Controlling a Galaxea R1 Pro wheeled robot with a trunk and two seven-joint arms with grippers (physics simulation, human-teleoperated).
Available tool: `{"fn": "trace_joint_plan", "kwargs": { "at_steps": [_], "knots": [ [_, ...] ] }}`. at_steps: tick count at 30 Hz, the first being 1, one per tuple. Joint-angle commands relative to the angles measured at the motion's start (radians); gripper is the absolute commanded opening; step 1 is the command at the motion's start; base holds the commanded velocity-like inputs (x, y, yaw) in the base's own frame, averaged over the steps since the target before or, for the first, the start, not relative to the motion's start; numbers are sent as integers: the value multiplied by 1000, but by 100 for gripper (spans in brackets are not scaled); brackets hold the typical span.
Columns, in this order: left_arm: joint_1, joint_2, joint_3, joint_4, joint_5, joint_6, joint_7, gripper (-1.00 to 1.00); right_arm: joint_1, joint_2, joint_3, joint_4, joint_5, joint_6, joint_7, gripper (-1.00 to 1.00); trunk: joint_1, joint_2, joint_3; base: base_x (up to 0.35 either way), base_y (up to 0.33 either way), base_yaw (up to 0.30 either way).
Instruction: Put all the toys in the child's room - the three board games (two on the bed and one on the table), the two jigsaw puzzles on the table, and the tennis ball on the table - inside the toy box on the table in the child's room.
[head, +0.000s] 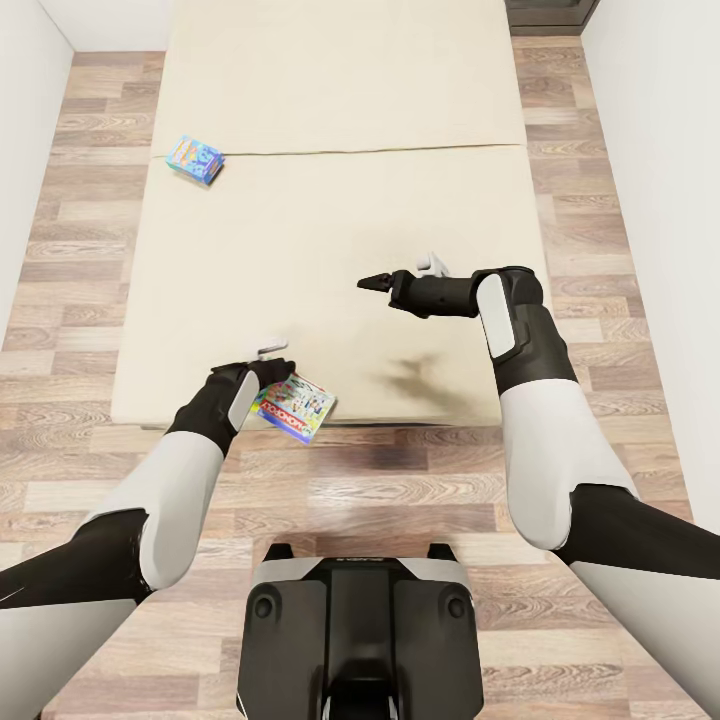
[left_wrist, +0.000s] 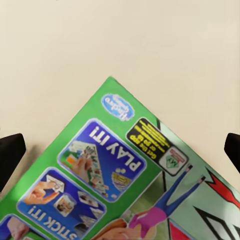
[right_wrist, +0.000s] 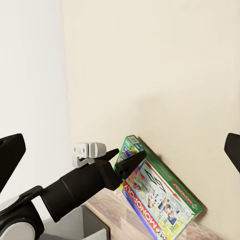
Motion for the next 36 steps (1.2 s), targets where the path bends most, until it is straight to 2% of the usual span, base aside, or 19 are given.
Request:
{"fn": "trace_joint_plan", "kwargs": {
  "at_steps": [1, 5, 13, 20, 31, 32, 33, 35, 36],
  "knots": [
    [0, -1, 6, -2, 1, 6, 2, 100, -1, 1, -4, 0, 3, 6, 5, 100, 1, -2, -1, 0, 0, 0],
    [0, 1, 8, -17, 1, 7, 2, 100, -1, 1, -4, 0, 3, 6, 5, 100, 1, -2, -1, 0, 0, 0],
    [2, 6, 6, -137, 2, 22, -1, 100, -1, 1, -4, 0, 3, 6, 5, 100, 1, -2, -1, 0, 0, 0],
    [4, 7, 12, -177, 2, 37, -2, 100, -1, 1, -4, -1, 3, 6, 5, 100, 1, -2, -1, 0, 0, 0],
    [4, 8, 84, -190, 2, 56, -6, 100, -1, 1, -4, -2, 4, 6, 6, 100, 1, -2, -1, 0, 0, 0],
    [4, 9, 93, -191, 2, 67, -7, 100, -1, 1, -4, -2, 4, 6, 6, 100, 1, -2, -1, 0, 0, 0],
    [5, 23, 105, -202, 4, 107, -14, 100, -1, 1, -4, -2, 4, 6, 6, 100, 1, -2, -1, 0, 0, 0],
    [5, 36, 113, -218, 4, 138, -27, 100, -1, 1, -4, -2, 4, 6, 6, 100, 1, -2, -1, 0, 0, 0],
    [6, 48, 122, -238, 5, 176, -51, 100, -1, 1, -3, -2, 3, 6, 6, 100, 1, -2, -1, 0, 0, 0]
  ]
}}
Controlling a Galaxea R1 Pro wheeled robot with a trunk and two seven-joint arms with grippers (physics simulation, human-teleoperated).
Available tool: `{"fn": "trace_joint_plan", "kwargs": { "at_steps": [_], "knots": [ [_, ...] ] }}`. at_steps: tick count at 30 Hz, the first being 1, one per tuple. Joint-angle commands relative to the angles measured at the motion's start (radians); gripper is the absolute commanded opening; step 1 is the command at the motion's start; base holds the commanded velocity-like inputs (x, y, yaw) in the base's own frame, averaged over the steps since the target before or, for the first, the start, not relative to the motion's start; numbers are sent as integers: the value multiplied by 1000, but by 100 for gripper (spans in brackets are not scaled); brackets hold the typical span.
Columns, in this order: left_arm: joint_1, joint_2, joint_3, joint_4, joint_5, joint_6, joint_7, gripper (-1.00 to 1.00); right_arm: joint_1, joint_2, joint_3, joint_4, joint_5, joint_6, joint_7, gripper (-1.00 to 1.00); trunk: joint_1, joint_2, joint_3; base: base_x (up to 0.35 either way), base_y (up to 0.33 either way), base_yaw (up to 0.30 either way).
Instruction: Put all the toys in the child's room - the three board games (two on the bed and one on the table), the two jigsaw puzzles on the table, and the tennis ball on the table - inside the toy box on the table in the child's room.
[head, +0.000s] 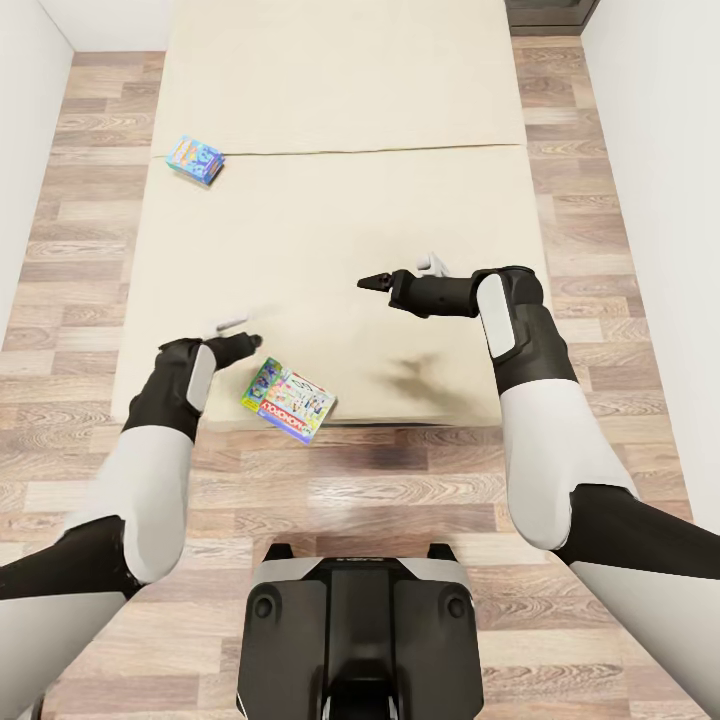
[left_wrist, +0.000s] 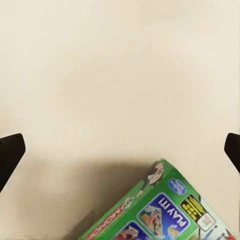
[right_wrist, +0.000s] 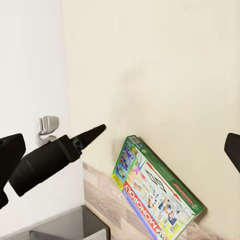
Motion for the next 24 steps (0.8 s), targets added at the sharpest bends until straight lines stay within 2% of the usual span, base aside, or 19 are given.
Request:
{"fn": "trace_joint_plan", "kwargs": {
  "at_steps": [1, 6, 10, 13, 16, 24],
  "knots": [
    [0, 4, 9, -14, 3, 27, -16, 100, -1, 1, -5, 0, 3, 6, 5, 100, 1, -2, -1, 0, 0, 0],
    [11, 27, 53, -76, 7, 144, -134, 100, -1, 1, -5, 0, 2, 6, 5, 100, 1, -2, -1, 0, 0, 0],
    [17, 63, 106, -121, 8, 245, -251, 100, -1, 1, -5, 0, 2, 6, 5, 100, 1, -2, -1, 0, 0, 0],
    [20, 110, 138, -141, 8, 315, -339, 100, -1, 1, -6, 0, 1, 6, 5, 100, 1, -2, -1, 0, 0, 0],
    [22, 169, 154, -150, 6, 364, -422, 100, -1, 1, -7, 0, 1, 6, 5, 100, 1, -2, -1, 0, 0, 0],
    [37, 320, 167, -158, 0, 424, -588, 100, 0, 1, -9, 0, 0, 6, 5, 100, 1, -2, -1, 0, 0, 0]
  ]
}}
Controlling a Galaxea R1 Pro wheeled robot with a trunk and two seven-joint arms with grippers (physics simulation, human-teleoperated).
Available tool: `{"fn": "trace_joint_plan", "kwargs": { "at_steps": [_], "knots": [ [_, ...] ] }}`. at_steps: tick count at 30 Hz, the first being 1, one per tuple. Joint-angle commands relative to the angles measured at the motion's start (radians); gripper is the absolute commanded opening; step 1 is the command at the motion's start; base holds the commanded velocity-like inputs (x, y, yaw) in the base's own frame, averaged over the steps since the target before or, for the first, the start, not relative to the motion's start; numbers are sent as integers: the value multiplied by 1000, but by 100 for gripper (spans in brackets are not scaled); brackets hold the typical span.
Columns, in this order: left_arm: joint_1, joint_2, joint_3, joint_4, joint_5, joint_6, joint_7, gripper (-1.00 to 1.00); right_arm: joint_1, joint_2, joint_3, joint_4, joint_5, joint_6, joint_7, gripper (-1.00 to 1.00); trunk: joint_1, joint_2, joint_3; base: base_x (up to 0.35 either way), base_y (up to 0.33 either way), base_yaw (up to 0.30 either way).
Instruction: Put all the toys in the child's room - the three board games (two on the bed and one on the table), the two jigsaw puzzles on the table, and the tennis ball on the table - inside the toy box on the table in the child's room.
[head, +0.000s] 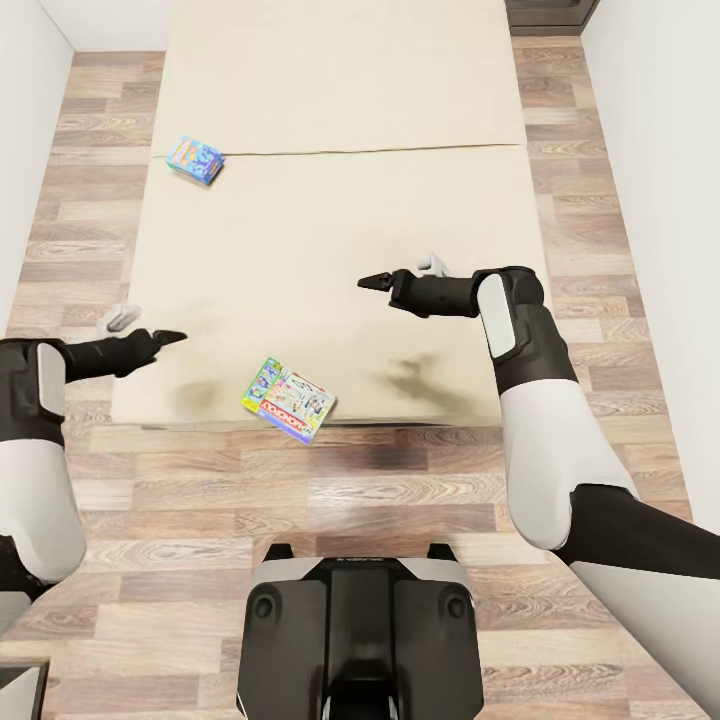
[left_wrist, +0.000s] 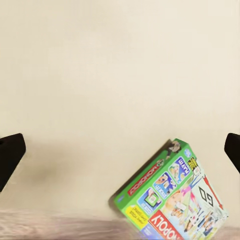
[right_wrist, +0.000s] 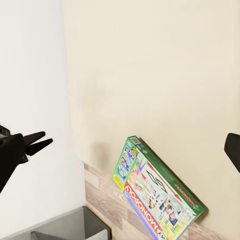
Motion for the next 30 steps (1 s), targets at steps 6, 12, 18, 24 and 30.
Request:
{"fn": "trace_joint_plan", "kwargs": {
  "at_steps": [6, 12, 18, 24, 30],
  "knots": [
    [15, 85, 2, -1, -1, 22, -51, 100, -1, 1, -5, -3, 1, 6, 5, 100, 1, -2, 3, 0, 0, 0],
    [53, 133, 1, -2, -3, 26, -64, 100, 1, 1, -6, -46, 0, 6, 5, 100, 1, -2, 11, 0, 0, 0],
    [91, 154, -1, -2, -5, 27, -67, 100, 1, 1, -6, -69, 0, 6, 5, 100, 1, -2, 21, 0, 0, 0],
    [115, 167, -8, -2, -6, 27, -67, 100, 2, 1, -7, -75, 0, 6, 5, 100, 1, -2, 31, 0, 0, 0],
    [127, 184, -26, -2, -7, 27, -69, 100, 2, 1, -6, -76, 1, 6, 5, 100, 1, -2, 40, 0, 0, 0]
  ]
}}
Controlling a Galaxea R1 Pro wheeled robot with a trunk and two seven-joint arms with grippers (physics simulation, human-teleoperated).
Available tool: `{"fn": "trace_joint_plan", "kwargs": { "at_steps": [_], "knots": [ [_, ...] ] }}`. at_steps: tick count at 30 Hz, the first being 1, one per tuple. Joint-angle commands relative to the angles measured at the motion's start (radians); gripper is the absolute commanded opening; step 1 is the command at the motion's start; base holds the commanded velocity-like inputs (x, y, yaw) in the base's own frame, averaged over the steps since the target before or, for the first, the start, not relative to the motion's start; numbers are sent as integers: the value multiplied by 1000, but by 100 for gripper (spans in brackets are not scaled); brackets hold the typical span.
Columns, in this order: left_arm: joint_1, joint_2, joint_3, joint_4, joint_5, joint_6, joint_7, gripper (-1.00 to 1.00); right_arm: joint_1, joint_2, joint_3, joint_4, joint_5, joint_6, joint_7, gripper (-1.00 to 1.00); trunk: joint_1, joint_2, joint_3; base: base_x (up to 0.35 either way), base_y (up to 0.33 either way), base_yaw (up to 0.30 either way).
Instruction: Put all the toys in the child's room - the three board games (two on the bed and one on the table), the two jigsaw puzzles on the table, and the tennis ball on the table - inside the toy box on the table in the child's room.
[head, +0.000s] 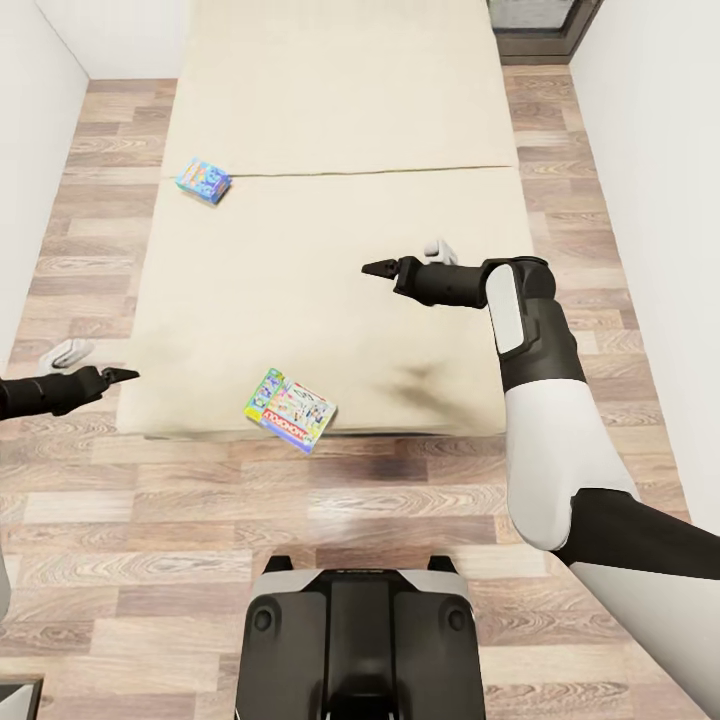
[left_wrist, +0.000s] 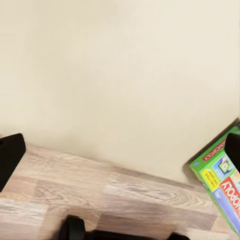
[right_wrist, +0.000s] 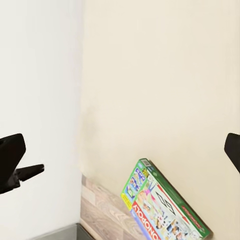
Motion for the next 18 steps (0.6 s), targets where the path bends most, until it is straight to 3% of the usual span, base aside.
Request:
{"fn": "trace_joint_plan", "kwargs": {
  "at_steps": [1, 12, 18],
  "knots": [
    [2, 2, -2, 0, -1, 7, -3, 100, -1, 1, -4, 0, 4, 6, 5, 100, 1, -2, 1, 0, 0, 0],
    [21, 12, -46, 0, -4, 7, -4, 100, -1, 1, -5, -1, 6, 6, 4, 100, 1, -2, 19, 0, 0, 0],
    [23, 21, -58, 1, -47, 7, -4, 100, 13, 1, -7, -3, 7, 6, 4, 100, 1, -2, 29, 0, 0, 35]
  ]
}}
